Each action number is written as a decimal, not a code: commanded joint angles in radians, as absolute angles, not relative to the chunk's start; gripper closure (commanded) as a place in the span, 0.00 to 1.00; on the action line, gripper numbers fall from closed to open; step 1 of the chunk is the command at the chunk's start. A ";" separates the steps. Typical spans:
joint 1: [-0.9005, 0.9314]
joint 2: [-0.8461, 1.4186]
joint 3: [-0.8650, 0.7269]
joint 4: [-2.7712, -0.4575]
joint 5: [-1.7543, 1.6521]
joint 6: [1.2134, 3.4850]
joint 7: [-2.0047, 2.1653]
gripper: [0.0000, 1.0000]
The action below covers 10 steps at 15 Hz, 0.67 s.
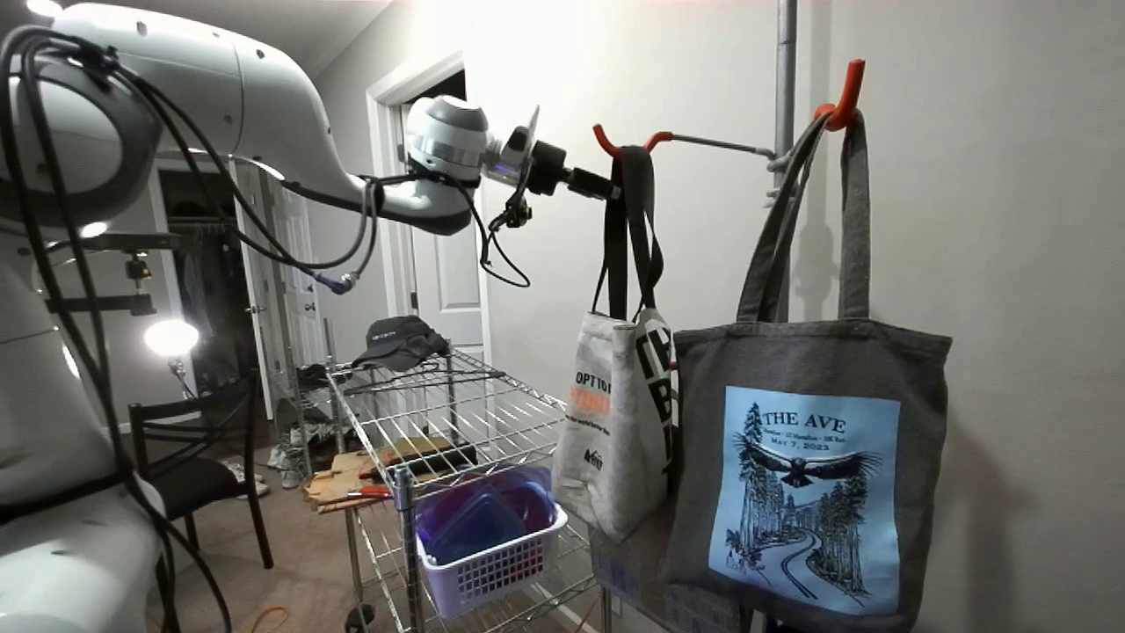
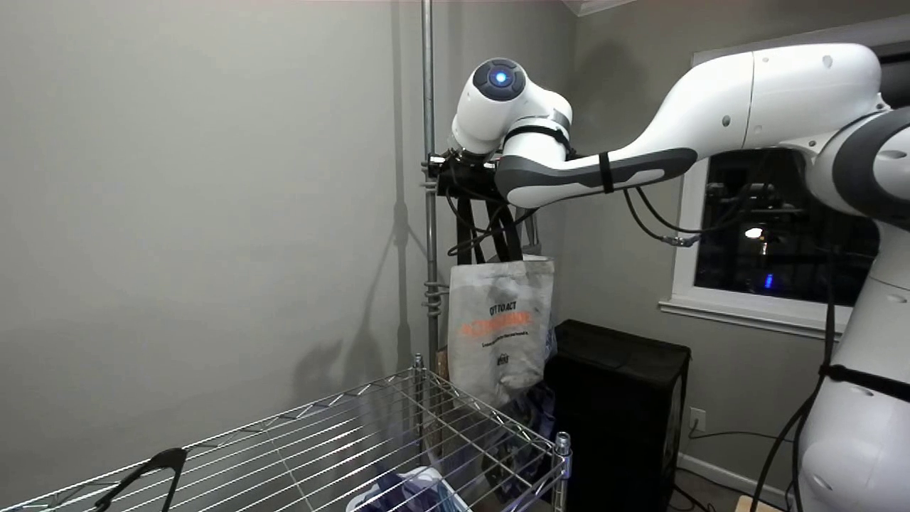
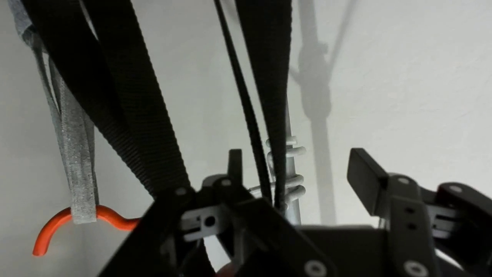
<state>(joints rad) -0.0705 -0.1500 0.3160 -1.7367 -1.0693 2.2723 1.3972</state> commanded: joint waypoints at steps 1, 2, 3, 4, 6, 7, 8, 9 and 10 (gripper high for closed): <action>-0.006 -0.125 0.248 -1.703 -1.096 2.258 1.414 0.61; 0.003 -0.126 0.234 -1.702 -1.094 2.261 1.413 0.66; 0.012 -0.127 0.224 -1.702 -1.090 2.263 1.411 0.74; 0.019 -0.130 0.215 -1.705 -1.090 2.265 1.414 0.80; 0.035 -0.148 0.203 -1.720 -1.072 2.269 1.406 0.92; 0.045 -0.160 0.199 -1.732 -1.056 2.271 1.398 0.94; 0.057 -0.177 0.200 -1.748 -1.048 2.267 1.395 0.97; 0.066 -0.191 0.199 -1.761 -1.036 2.273 1.388 0.97; 0.075 -0.205 0.203 -1.775 -1.040 2.269 1.394 0.98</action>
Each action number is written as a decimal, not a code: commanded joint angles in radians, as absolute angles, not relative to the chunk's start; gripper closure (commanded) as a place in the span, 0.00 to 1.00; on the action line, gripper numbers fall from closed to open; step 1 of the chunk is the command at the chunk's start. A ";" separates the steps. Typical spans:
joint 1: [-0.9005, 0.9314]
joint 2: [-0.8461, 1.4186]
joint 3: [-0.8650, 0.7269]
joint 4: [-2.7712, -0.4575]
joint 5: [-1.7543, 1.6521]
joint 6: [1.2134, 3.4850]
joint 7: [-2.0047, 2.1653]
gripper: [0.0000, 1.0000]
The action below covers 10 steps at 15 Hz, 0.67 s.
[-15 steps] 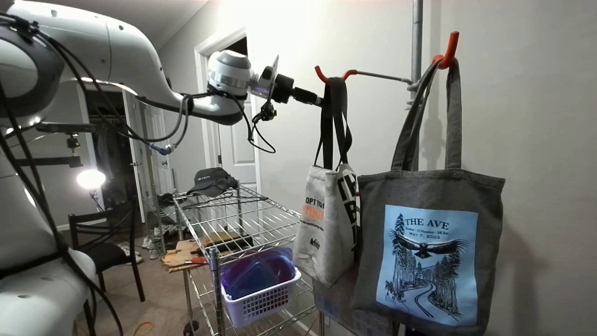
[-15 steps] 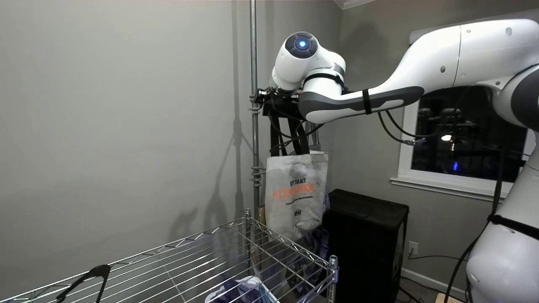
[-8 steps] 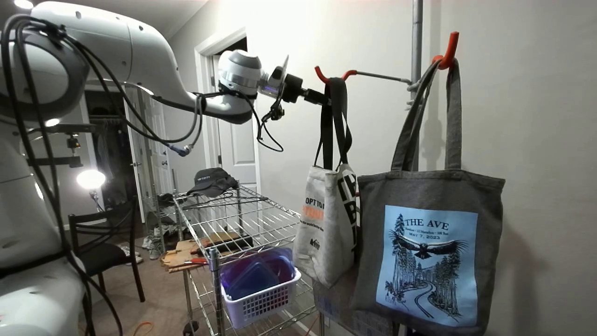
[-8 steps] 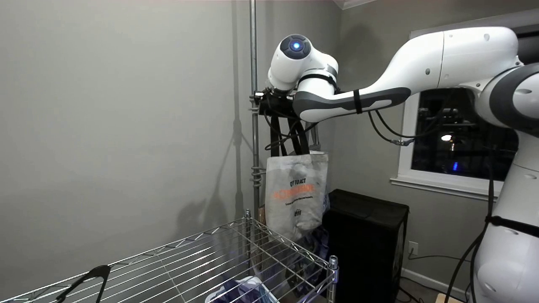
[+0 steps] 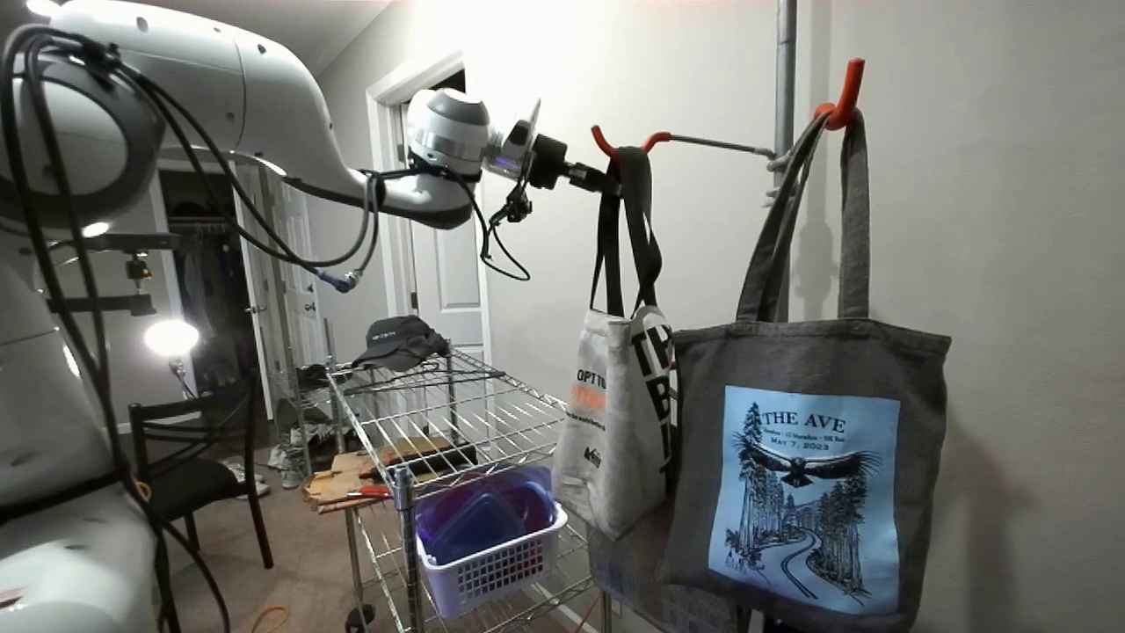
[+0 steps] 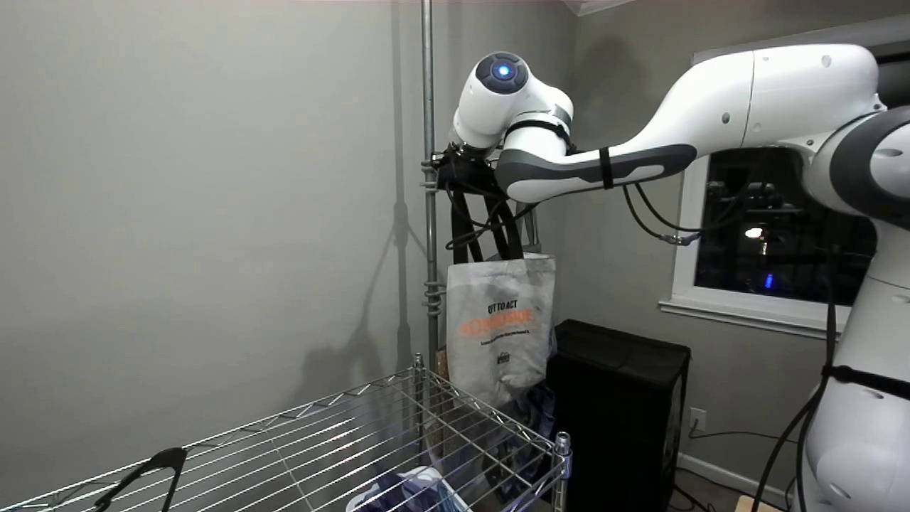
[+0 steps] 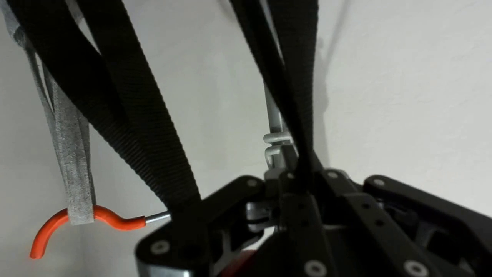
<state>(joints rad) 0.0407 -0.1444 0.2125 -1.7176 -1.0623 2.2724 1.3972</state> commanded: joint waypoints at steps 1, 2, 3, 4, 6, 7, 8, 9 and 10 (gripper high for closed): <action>0.083 -0.216 0.205 -1.783 -1.037 2.270 1.390 0.96; 0.090 -0.227 0.207 -1.794 -1.040 2.267 1.391 0.95; 0.095 -0.237 0.207 -1.804 -1.040 2.269 1.391 0.94; 0.098 -0.248 0.208 -1.814 -1.046 2.268 1.397 0.95; 0.098 -0.277 0.211 -1.830 -1.062 2.268 1.411 0.95; 0.097 -0.294 0.212 -1.835 -1.065 2.266 1.414 0.95; 0.096 -0.314 0.210 -1.838 -1.065 2.270 1.409 0.95; 0.094 -0.338 0.208 -1.836 -1.065 2.274 1.403 0.94; 0.093 -0.359 0.206 -1.831 -1.062 2.275 1.395 0.94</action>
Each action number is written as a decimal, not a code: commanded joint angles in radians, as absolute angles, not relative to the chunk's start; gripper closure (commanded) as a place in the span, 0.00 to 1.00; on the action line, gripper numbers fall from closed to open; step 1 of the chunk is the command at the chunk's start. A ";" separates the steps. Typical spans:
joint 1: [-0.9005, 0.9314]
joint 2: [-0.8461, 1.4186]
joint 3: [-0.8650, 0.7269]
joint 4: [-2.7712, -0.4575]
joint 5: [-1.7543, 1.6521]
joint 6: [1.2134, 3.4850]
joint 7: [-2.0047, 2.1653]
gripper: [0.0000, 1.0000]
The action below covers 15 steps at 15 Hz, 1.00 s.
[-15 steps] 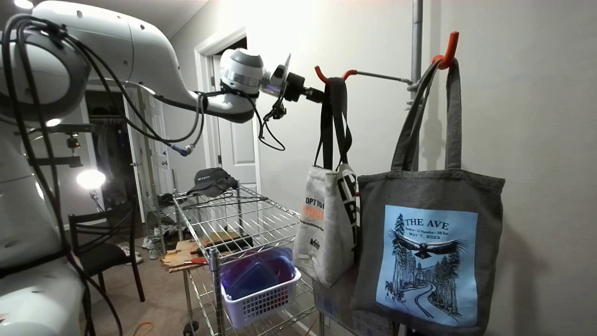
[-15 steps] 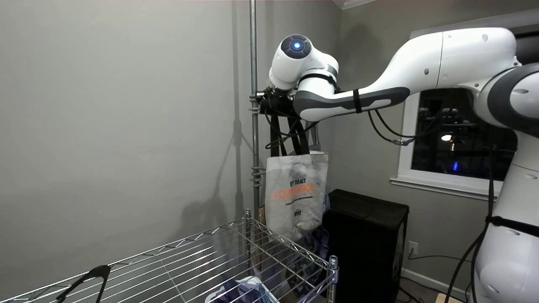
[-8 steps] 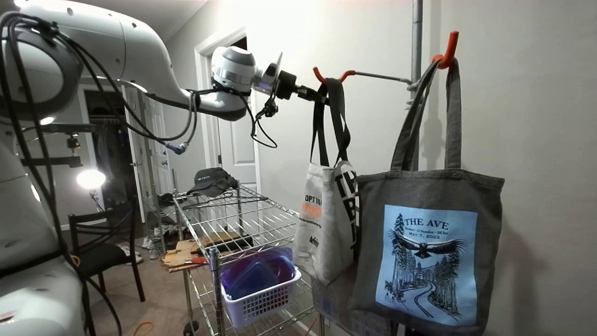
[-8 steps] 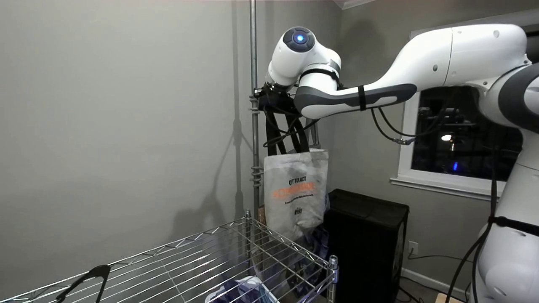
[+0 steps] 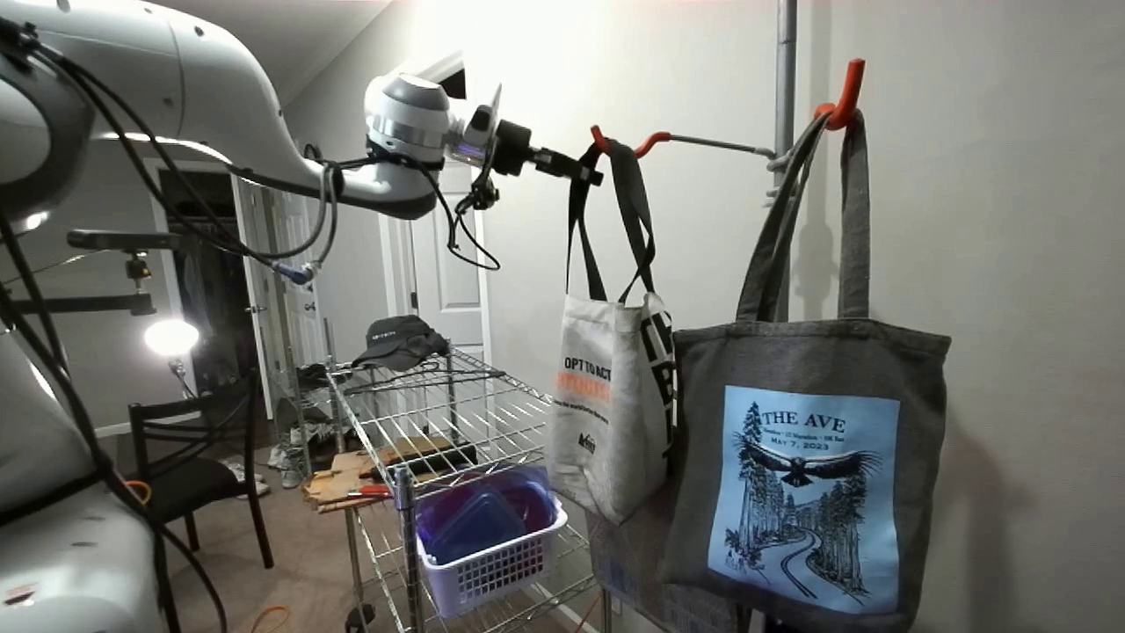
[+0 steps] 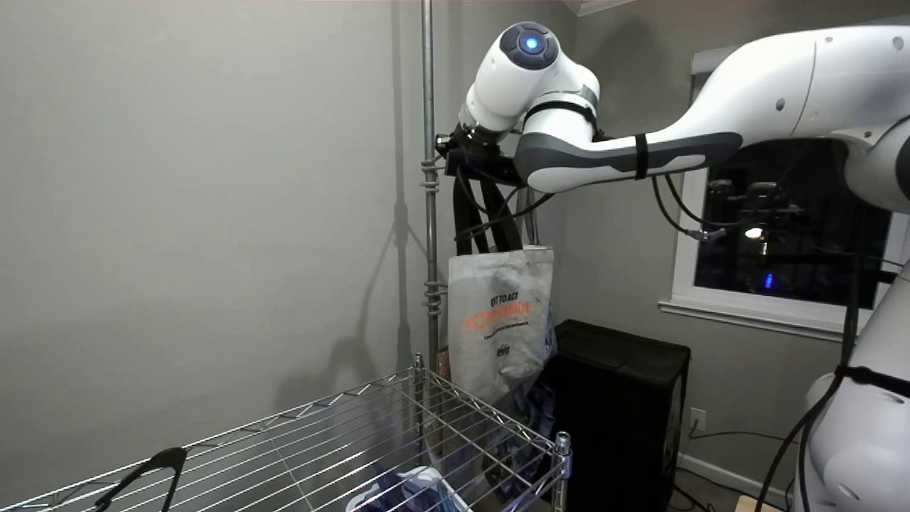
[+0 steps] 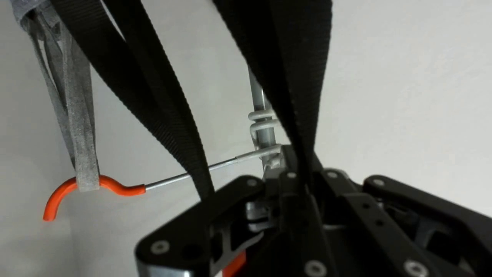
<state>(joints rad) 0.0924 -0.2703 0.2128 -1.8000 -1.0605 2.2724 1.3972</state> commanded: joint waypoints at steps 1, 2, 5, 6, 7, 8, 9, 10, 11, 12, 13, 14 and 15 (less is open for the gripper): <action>0.095 -0.386 0.200 -1.824 -1.049 2.282 1.371 0.94; 0.092 -0.410 0.198 -1.817 -1.049 2.282 1.366 0.94; 0.099 -0.471 0.178 -1.788 -1.001 2.288 1.277 0.95; 0.096 -0.484 0.177 -1.777 -0.986 2.282 1.245 0.94; 0.095 -0.499 0.173 -1.777 -0.966 2.284 1.215 0.94; 0.095 -0.508 0.173 -1.772 -0.945 2.278 1.180 0.94; 0.106 -0.521 0.166 -1.774 -0.901 2.278 1.128 0.94; 0.121 -0.536 0.163 -1.777 -0.852 2.273 1.069 0.94; 0.133 -0.553 0.162 -1.780 -0.798 2.268 1.004 0.94; 0.142 -0.568 0.166 -1.780 -0.745 2.259 0.939 0.94; 0.152 -0.581 0.174 -1.775 -0.690 2.245 0.871 0.94; 0.159 -0.590 0.186 -1.764 -0.637 2.226 0.804 0.94; 0.155 -0.596 0.208 -1.747 -0.596 2.201 0.748 0.94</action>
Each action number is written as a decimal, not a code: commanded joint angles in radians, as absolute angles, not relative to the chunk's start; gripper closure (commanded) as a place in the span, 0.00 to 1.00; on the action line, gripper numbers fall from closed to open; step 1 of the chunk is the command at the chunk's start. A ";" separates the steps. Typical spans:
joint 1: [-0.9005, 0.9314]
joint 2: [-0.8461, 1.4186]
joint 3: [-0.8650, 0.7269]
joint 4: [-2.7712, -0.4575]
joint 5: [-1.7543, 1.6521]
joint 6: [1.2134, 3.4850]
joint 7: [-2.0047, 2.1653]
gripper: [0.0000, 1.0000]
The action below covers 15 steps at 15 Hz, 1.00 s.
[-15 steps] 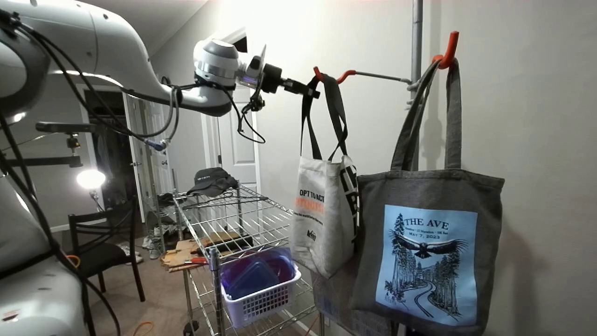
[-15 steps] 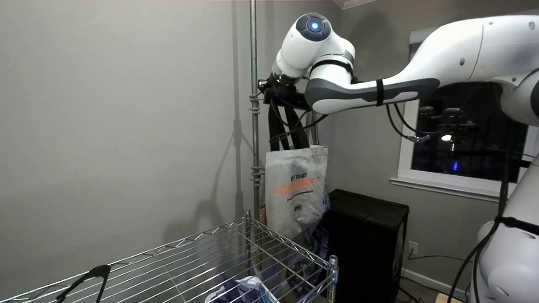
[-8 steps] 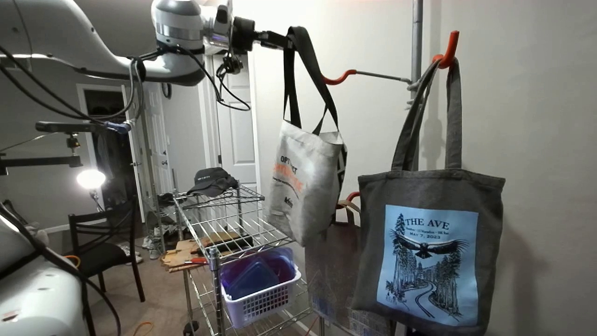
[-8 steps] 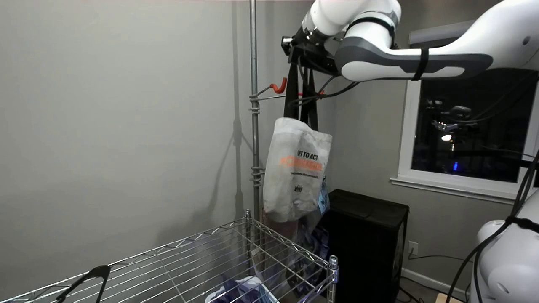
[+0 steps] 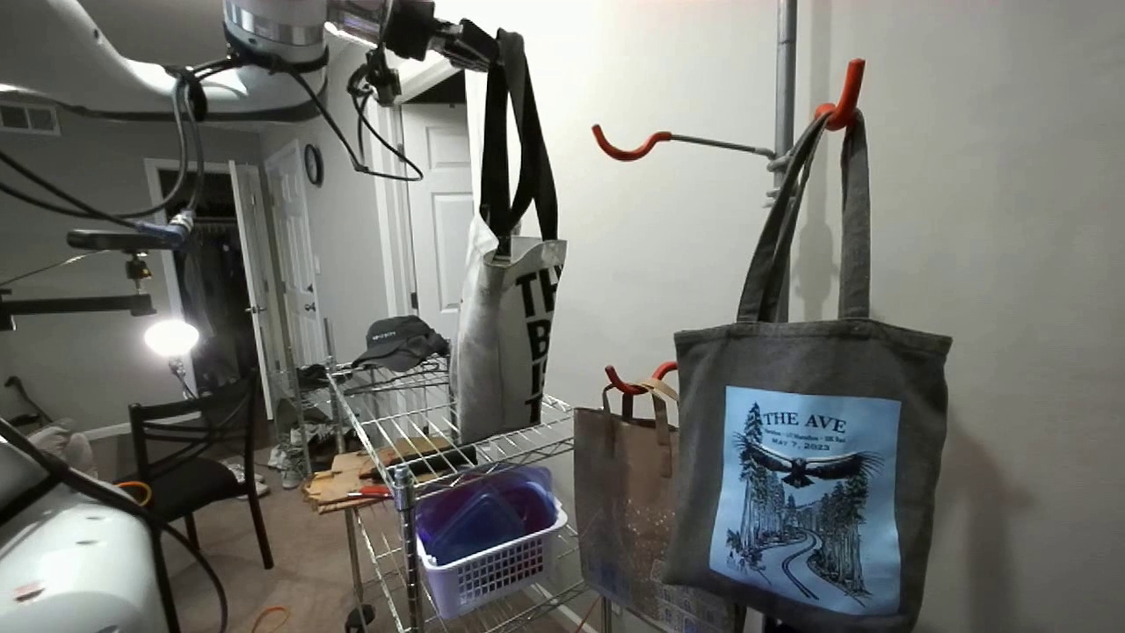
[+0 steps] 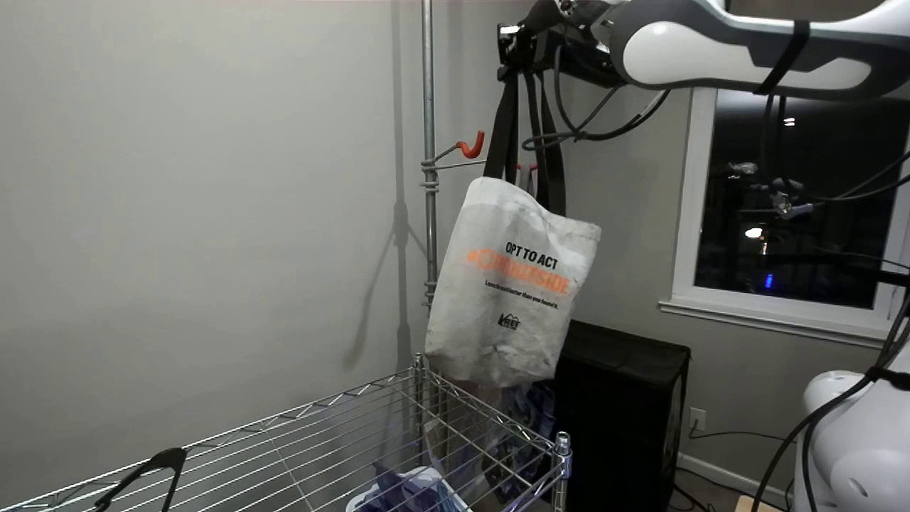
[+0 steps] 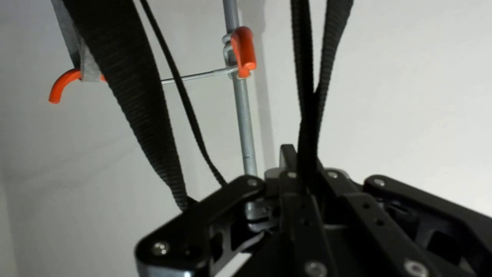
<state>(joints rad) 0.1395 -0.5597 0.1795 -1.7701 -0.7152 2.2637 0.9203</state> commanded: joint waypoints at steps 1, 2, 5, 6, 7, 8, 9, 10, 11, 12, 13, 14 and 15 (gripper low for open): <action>0.152 -0.604 0.234 -1.732 -0.559 2.168 0.696 0.94; 0.148 -0.611 0.258 -1.715 -0.522 2.135 0.648 0.94; 0.145 -0.631 0.336 -1.670 -0.417 2.029 0.530 0.94; 0.138 -0.627 0.363 -1.651 -0.395 2.000 0.508 0.94; 0.128 -0.622 0.392 -1.640 -0.382 1.979 0.500 0.94; 0.119 -0.611 0.417 -1.624 -0.371 1.955 0.492 0.94; 0.110 -0.594 0.439 -1.605 -0.363 1.933 0.489 0.94; 0.102 -0.579 0.456 -1.601 -0.352 1.913 0.493 0.94; 0.095 -0.567 0.471 -1.605 -0.346 1.898 0.501 0.94; 0.090 -0.551 0.484 -1.608 -0.342 1.879 0.504 0.94; 0.086 -0.536 0.497 -1.611 -0.342 1.866 0.508 0.94; 0.085 -0.518 0.511 -1.613 -0.345 1.856 0.512 0.94; 0.085 -0.499 0.524 -1.610 -0.352 1.846 0.514 0.94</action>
<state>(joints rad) 0.1046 -0.5557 0.4913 -1.6418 -0.3668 1.8853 0.5450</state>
